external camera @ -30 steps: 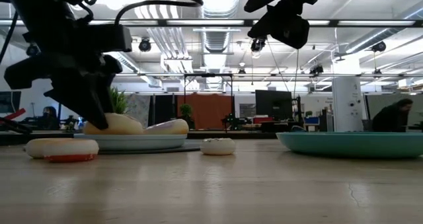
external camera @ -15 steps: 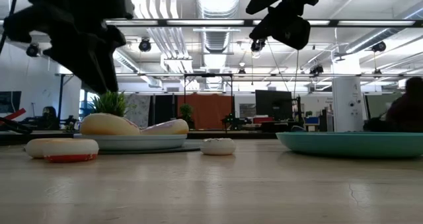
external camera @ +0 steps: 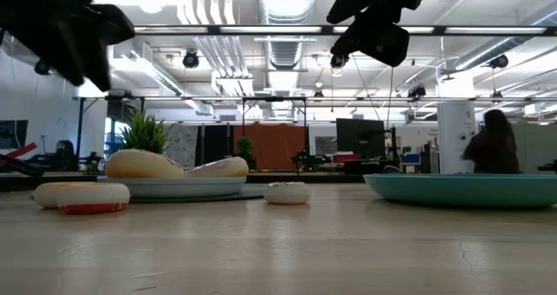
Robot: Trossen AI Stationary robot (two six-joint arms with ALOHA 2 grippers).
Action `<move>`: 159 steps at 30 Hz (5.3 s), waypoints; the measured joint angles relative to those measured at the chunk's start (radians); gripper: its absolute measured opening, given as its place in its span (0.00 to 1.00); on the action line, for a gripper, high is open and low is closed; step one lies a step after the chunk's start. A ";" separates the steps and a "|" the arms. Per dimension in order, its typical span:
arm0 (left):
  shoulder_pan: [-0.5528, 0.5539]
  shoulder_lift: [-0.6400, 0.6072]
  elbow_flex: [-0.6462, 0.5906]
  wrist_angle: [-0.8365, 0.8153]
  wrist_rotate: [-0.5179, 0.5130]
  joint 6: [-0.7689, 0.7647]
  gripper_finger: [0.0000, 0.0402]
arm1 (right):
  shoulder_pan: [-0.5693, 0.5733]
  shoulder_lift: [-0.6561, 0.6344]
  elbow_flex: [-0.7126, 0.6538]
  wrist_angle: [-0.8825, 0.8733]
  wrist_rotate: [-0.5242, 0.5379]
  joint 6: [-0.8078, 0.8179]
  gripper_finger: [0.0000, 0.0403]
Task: Pick & Place donuts
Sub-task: Put the small red donut on the green plate
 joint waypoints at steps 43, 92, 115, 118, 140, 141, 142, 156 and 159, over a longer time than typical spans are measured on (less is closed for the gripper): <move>-0.069 0.092 -0.027 0.424 0.048 -0.257 0.00 | -0.062 0.000 0.021 0.047 -0.062 -0.339 0.42; 0.380 -0.065 -0.093 0.975 0.395 -0.160 0.00 | -0.062 0.081 0.217 0.117 0.044 -1.033 0.42; 0.380 -0.020 -0.093 1.025 0.416 -0.197 0.00 | -0.062 0.082 0.217 0.065 0.024 -1.003 0.12; 0.380 -0.020 -0.093 1.024 0.355 -0.214 0.01 | -0.063 0.082 0.217 0.024 0.025 -0.952 0.07; 0.334 -0.028 -0.092 0.946 0.142 -0.203 0.41 | -0.192 0.067 -0.087 -0.511 -0.502 -0.222 0.03; 0.327 -0.028 -0.092 0.939 0.137 -0.203 0.41 | -0.191 0.067 -0.116 -0.485 -0.508 -0.204 0.04; 0.318 -0.028 -0.093 0.935 0.130 -0.204 0.41 | -0.190 0.066 -0.143 -0.465 -0.516 -0.186 0.04; 0.242 -0.028 -0.093 0.884 0.023 -0.247 0.41 | -0.188 0.060 -0.232 -0.245 -0.491 -0.084 0.07; 0.241 -0.027 -0.093 0.884 0.016 -0.247 0.41 | -0.189 0.060 -0.247 -0.246 -0.442 -0.079 0.12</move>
